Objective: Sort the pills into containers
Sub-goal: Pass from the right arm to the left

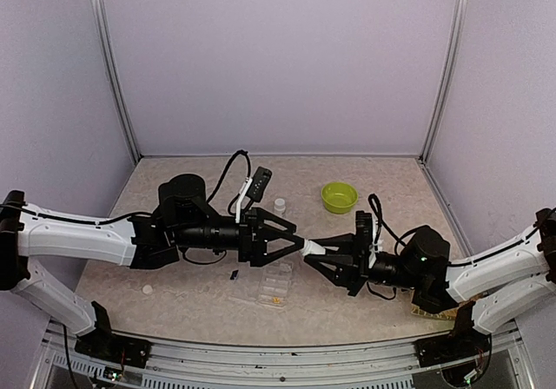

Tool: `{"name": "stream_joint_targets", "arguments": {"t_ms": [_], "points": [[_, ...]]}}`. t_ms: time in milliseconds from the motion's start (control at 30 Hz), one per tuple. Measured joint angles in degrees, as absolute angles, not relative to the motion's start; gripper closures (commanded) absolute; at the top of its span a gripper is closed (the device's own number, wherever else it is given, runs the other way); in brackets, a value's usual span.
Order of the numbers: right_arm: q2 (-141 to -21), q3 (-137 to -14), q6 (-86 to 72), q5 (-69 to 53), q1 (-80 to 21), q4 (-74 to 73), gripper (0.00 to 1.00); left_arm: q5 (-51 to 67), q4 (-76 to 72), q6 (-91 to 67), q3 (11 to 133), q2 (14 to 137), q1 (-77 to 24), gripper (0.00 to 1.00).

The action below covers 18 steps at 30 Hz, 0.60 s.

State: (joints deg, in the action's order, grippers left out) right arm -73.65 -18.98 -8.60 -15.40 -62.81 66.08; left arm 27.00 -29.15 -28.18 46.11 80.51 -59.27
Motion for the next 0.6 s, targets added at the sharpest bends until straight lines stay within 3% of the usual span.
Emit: {"name": "stream_joint_targets", "arguments": {"t_ms": [233, 600], "points": [[-73.65, -19.33, -8.54, -15.44, -62.81, 65.3, 0.79, 29.06, -29.08, -27.51, 47.18, 81.43, -59.66, 0.37], [-73.65, -20.69, -8.4, -14.98, -62.81, 63.2, 0.79, 29.8, -28.71, -26.44, 47.27, 81.43, -59.77, 0.56]]}}
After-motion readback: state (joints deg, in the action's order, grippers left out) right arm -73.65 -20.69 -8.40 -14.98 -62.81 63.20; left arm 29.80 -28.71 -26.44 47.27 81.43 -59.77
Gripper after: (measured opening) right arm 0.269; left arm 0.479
